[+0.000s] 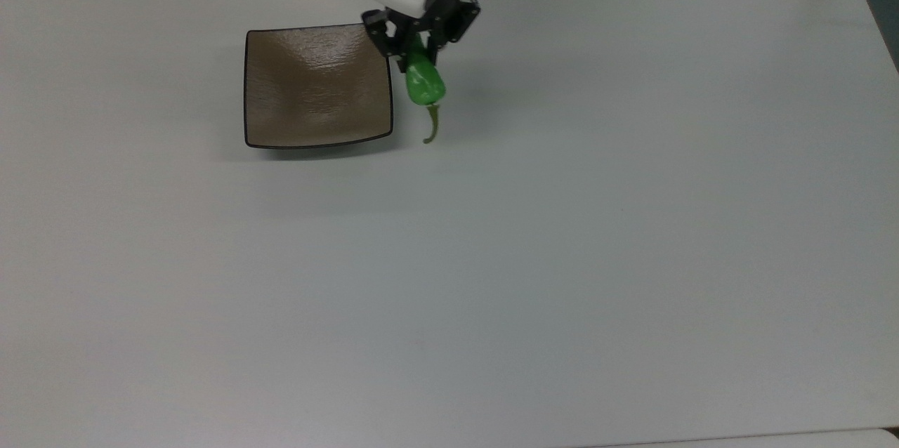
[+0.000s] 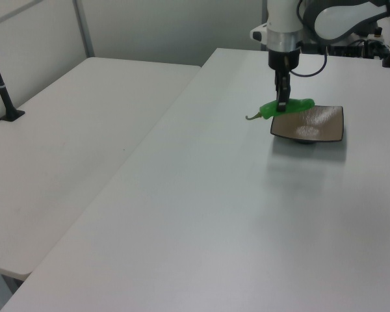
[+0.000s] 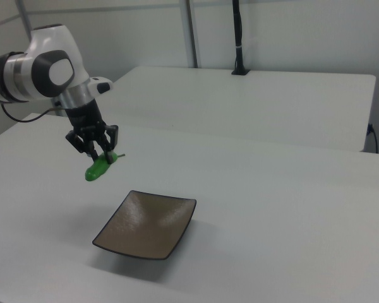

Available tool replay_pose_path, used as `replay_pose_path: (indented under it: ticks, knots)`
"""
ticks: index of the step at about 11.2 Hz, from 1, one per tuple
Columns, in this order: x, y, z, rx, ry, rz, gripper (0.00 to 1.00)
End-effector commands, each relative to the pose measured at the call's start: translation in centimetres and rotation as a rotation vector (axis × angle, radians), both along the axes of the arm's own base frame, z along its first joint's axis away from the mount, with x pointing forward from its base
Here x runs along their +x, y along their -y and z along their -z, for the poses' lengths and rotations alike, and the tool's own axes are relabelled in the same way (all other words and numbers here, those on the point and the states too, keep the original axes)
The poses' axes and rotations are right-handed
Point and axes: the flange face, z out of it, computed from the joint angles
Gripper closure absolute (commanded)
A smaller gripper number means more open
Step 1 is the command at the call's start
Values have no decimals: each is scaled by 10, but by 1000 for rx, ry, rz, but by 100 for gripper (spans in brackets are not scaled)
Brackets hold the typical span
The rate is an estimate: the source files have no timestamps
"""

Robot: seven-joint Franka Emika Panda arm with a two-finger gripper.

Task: Chili peppers are placed on a ceramic plate
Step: 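Lift the chili pepper and carry it over the brown plate, then lower the chili pepper into the plate and open the gripper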

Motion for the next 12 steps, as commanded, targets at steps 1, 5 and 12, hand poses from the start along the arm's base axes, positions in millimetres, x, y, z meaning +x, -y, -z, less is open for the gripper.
replay_pose_path:
  ticks: [1,5,12]
  knots:
    - [-24,57,5,3,-50,-36,81]
    - [-30,116,26,6,-92,7,81]
    - [-28,129,45,6,-112,41,0]
